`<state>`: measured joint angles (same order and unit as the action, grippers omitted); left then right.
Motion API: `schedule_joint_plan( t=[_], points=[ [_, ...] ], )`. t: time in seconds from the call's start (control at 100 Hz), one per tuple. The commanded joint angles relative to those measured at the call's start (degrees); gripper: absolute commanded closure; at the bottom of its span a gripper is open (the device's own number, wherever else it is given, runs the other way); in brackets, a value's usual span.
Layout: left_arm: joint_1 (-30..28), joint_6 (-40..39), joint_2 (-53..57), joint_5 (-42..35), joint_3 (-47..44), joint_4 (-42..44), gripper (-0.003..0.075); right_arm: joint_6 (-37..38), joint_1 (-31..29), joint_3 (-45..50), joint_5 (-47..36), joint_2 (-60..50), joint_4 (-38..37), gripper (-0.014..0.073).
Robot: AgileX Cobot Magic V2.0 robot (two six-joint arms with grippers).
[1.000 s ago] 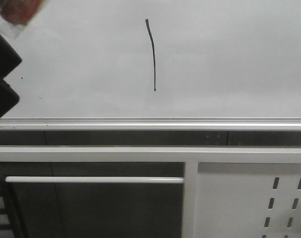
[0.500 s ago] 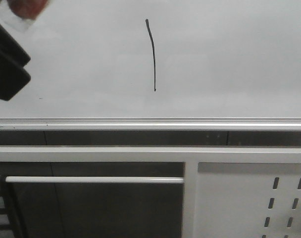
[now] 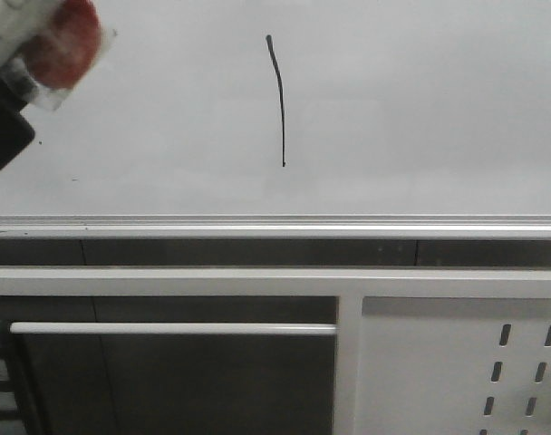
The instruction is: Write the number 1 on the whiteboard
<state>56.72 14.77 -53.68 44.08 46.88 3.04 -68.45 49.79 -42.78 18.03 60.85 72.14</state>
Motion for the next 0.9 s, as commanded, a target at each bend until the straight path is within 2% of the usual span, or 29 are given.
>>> schedule_joint_plan(
  t=[0.0,0.89],
  points=[
    [0.29,-0.6,1.21,-3.19,2.0,-0.77,0.0469,-0.16,-0.19,-1.41,-0.61,-0.33,0.52,0.0646],
    [0.29,-0.6,2.18,-3.33,2.0,-0.9,0.0469,-0.16,-0.19,-1.39,0.5,0.38,0.65,0.0647]
  ],
)
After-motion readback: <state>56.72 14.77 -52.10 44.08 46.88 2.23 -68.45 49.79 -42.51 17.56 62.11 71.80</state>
